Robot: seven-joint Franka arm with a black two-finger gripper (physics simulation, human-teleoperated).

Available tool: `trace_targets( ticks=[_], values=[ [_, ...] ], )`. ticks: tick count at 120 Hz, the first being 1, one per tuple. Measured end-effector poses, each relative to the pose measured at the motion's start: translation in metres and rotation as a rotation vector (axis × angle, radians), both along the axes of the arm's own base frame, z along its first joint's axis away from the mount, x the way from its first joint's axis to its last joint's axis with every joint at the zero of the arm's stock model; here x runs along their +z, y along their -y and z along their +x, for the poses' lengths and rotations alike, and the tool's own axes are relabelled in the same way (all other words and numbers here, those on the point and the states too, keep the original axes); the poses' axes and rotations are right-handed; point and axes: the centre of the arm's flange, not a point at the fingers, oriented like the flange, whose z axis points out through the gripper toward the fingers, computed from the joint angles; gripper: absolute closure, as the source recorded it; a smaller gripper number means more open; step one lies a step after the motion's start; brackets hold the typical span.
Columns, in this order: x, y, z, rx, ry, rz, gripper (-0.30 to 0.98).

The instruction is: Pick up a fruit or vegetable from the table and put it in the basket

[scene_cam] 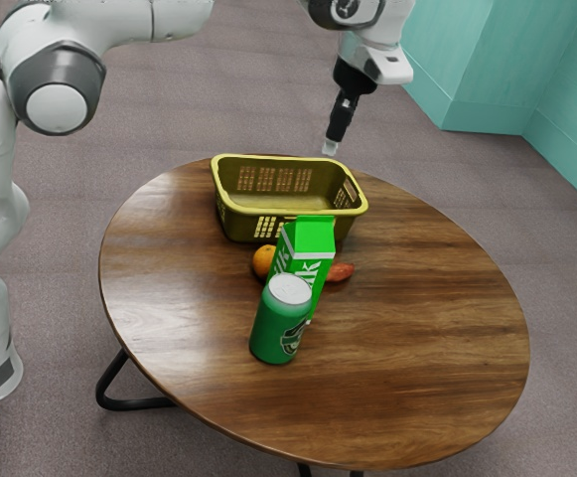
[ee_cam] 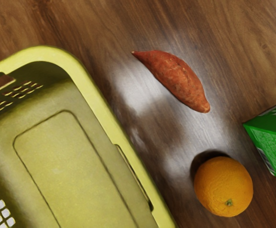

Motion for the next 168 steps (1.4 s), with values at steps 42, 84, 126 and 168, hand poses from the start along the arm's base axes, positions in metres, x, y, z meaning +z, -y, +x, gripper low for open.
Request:
trace_targets(
  ticks=[42,84,126,168],
  values=[
    [-0.084,0.043,0.055,0.517,0.014,-0.016,0.00],
    [-0.086,0.098,0.006,0.733,0.049,0.018,0.00],
    [-0.132,0.071,0.012,1.003,0.055,0.084,0.00],
    [-0.151,0.082,0.008,1.113,0.059,0.090,0.00]
  ],
)
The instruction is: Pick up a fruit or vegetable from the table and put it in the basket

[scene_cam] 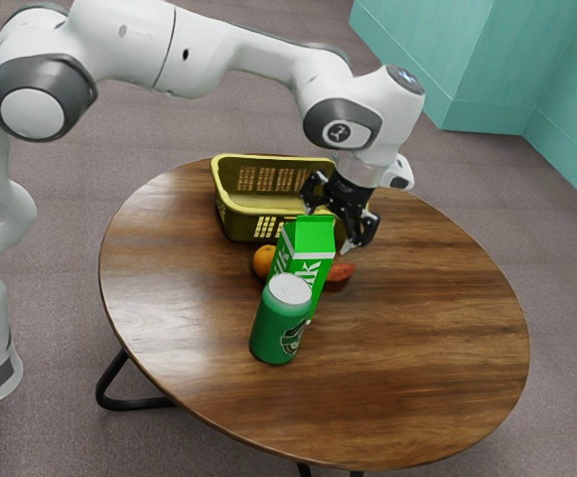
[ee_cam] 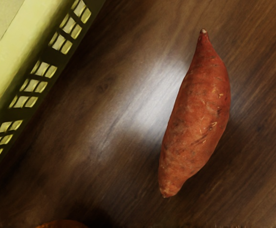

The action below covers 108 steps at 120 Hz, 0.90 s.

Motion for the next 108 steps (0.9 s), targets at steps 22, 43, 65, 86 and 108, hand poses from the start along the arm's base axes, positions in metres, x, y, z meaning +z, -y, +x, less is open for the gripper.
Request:
trace_targets(
  ticks=[22,43,65,86,108],
  values=[
    [-0.008,-0.003,0.001,0.044,0.011,0.003,0.01],
    [-0.011,-0.002,0.009,0.058,0.036,0.008,0.00],
    [-0.013,0.012,0.018,0.031,0.032,-0.051,0.00],
    [-0.011,0.011,0.044,-0.007,-0.030,-0.098,0.00],
    [-0.034,0.004,0.055,-0.055,-0.124,-0.138,0.00]
  ],
)
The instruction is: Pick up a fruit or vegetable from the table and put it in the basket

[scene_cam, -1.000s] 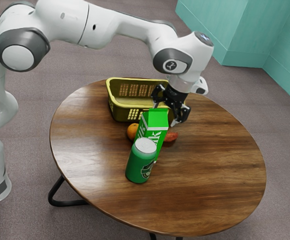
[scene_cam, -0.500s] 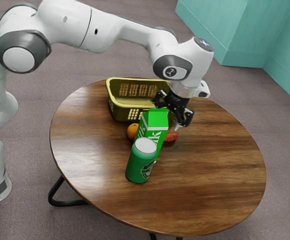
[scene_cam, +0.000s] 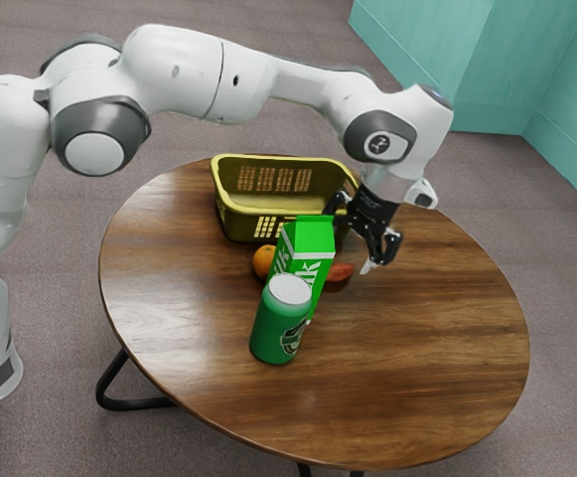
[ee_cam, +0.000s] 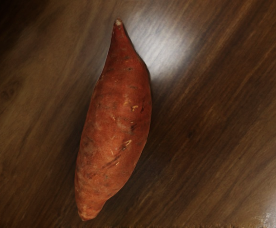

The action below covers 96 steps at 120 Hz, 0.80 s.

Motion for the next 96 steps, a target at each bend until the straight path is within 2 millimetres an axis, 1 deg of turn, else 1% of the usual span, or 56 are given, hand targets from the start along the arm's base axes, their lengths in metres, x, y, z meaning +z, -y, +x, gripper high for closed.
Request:
trace_targets(
  ticks=[7,24,40,50,76,96],
  values=[
    [-0.004,0.000,0.000,-0.025,-0.013,-0.005,0.00],
    [-0.006,-0.005,0.001,-0.101,-0.014,0.013,0.00],
    [-0.021,-0.007,0.006,-0.157,-0.031,0.020,0.00],
    [-0.028,-0.016,0.008,-0.175,-0.038,0.020,0.00],
    [-0.030,-0.030,0.010,-0.218,-0.038,0.008,0.00],
    [-0.030,-0.031,0.010,-0.250,-0.036,-0.006,0.00]
  ],
)
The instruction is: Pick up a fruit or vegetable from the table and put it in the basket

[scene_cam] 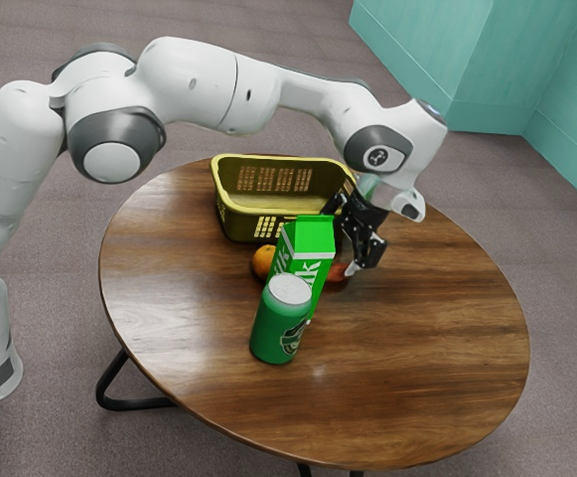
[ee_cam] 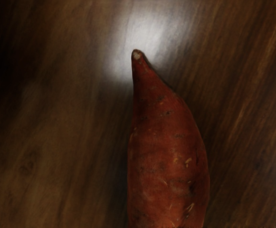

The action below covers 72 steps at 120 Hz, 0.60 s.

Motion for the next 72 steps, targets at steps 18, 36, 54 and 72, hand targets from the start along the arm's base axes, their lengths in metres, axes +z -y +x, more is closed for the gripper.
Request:
trace_targets(
  ticks=[18,36,54,72],
  values=[
    [0.001,0.000,0.000,-0.024,0.002,-0.009,0.00],
    [0.007,0.005,0.003,-0.054,0.044,-0.052,0.00],
    [0.020,0.005,0.005,-0.085,0.099,-0.076,0.00],
    [0.022,0.002,0.008,-0.107,0.128,-0.083,0.00]
  ],
)
